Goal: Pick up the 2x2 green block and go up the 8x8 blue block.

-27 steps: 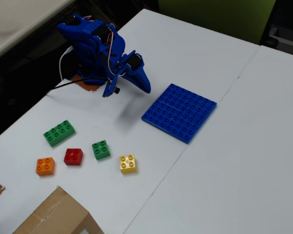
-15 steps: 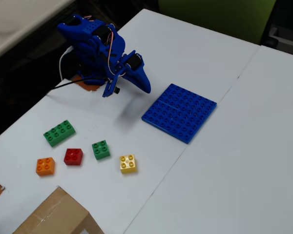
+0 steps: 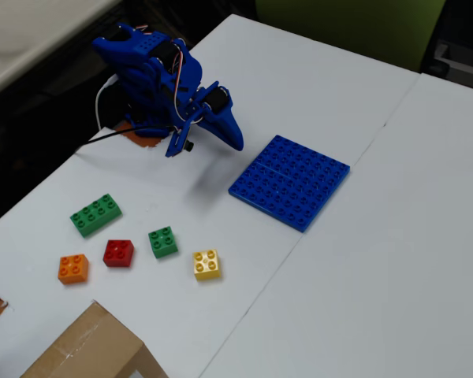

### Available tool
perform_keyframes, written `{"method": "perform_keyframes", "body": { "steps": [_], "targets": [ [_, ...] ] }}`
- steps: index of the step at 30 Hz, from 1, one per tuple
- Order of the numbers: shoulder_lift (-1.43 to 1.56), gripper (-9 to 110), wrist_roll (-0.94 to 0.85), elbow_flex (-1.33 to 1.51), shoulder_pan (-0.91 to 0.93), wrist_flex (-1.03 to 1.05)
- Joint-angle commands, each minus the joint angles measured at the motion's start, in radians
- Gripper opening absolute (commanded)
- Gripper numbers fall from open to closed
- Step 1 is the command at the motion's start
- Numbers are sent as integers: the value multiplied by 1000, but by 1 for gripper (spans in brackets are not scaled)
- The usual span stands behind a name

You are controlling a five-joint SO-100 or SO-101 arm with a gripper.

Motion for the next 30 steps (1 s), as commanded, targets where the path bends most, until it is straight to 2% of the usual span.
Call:
{"method": "perform_keyframes", "body": {
  "steps": [1,13,15,16,21,23,27,30],
  "targets": [
    [5,0,2,5,0,-21],
    [5,0,-49,5,-40,-21],
    [6,0,-319,28,-23,-112],
    [6,0,-385,18,-9,-133],
    [5,0,-911,-57,-18,-18],
    [5,0,-1172,-100,-25,84],
    [5,0,-1494,-152,-31,261],
    [5,0,-1591,-156,-29,298]
  ]
}}
